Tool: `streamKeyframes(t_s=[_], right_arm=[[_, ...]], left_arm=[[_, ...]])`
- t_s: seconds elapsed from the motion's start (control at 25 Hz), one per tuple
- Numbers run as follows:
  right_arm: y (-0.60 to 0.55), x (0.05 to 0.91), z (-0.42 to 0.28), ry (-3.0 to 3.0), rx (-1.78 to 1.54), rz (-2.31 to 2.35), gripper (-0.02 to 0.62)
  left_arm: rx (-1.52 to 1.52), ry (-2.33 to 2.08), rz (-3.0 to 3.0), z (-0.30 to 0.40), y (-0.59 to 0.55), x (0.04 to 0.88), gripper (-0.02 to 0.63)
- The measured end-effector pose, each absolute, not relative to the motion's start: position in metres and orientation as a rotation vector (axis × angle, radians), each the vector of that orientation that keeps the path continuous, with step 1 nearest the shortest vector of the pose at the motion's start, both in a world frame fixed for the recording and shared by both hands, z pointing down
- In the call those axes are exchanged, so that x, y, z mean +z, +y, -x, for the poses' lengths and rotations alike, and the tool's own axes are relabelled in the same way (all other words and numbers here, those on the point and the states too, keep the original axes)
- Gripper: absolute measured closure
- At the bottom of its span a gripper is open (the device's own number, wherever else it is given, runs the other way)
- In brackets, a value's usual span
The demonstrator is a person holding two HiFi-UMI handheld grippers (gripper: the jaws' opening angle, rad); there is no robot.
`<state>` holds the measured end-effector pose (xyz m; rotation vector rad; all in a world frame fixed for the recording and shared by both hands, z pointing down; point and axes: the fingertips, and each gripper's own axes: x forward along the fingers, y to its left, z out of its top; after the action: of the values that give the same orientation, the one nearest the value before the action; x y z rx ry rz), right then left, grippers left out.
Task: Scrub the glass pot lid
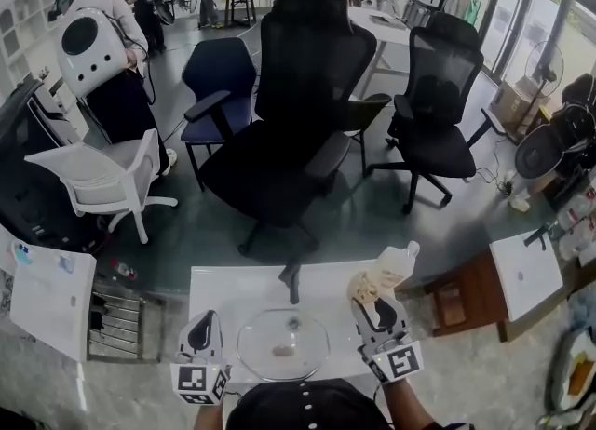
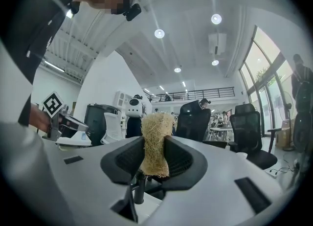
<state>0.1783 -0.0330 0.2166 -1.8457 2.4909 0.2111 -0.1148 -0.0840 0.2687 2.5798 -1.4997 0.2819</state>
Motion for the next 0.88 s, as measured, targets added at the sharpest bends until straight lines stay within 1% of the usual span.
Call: streamKeyframes(t_s=[0.88], right_arm=[[-0.042, 0.204, -0.160, 2.554, 0.245, 1.784, 0.460]], left_arm=[[0.296, -1.483, -2.605, 0.103, -0.082, 0.259, 0.580]])
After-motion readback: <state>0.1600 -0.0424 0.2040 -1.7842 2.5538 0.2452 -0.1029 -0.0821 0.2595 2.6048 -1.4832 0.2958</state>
